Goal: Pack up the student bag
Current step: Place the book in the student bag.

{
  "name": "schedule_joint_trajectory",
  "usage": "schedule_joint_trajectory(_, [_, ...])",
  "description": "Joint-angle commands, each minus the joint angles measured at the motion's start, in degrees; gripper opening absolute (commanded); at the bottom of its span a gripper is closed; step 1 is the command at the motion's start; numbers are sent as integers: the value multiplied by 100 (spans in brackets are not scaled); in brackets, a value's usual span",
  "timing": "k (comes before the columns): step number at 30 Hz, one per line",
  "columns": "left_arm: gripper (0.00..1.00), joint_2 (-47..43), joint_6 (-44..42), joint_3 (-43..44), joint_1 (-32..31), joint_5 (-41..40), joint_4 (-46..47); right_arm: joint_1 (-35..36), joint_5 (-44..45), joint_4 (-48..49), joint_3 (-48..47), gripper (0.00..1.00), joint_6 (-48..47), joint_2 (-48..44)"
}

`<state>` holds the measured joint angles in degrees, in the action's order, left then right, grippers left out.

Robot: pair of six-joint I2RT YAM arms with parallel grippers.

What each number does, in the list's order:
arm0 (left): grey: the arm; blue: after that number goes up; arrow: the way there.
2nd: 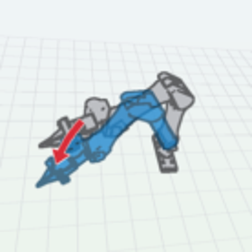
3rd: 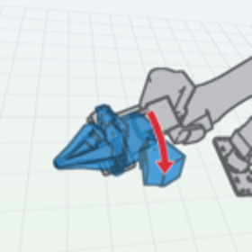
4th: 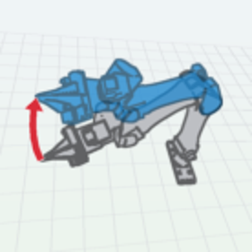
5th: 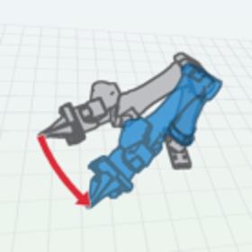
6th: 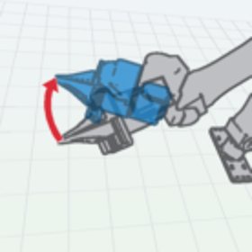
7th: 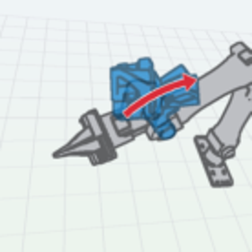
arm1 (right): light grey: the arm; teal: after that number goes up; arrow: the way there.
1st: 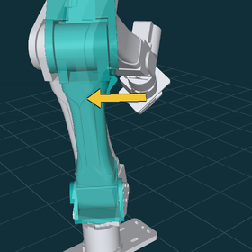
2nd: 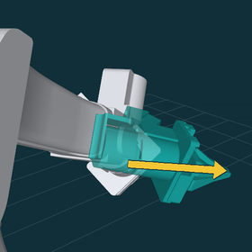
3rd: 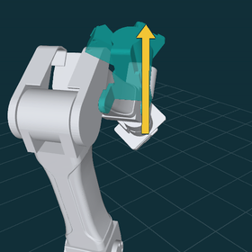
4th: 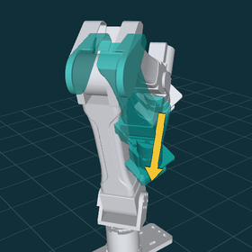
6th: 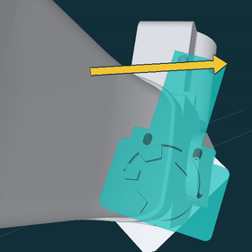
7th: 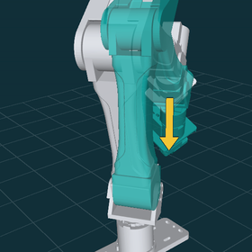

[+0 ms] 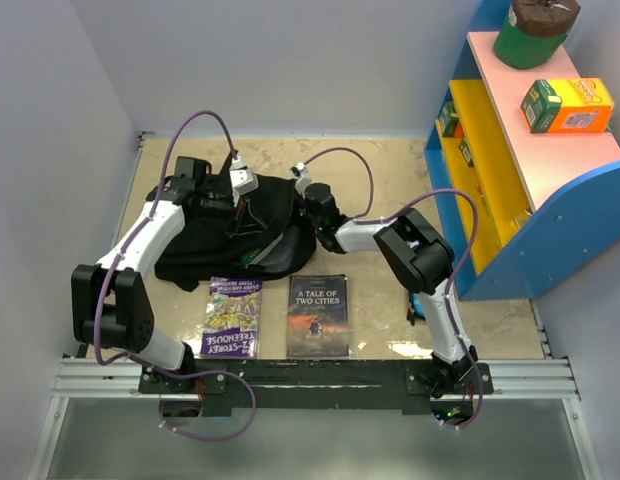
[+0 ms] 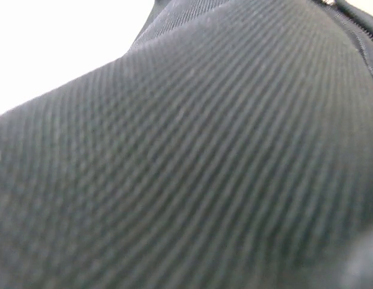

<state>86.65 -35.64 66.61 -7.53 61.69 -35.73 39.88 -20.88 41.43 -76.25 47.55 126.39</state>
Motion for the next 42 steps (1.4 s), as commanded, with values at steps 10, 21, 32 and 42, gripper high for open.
schedule_joint_trajectory(10, [0,466,-1076,554,67,660,-812,363,4915,-853,848,0,175,-1563])
schedule_joint_trajectory(21, [0,844,-1419,1591,41,554,-1348,407,4705,-1751,604,24,115,-1610])
schedule_joint_trajectory(32, [0,634,-2042,1126,50,590,-1638,539,3036,-1091,508,45,-113,-897])
schedule_joint_trajectory(42, [0,678,-2588,1135,234,704,-2245,477,4187,-2860,197,75,-1669,-1924])
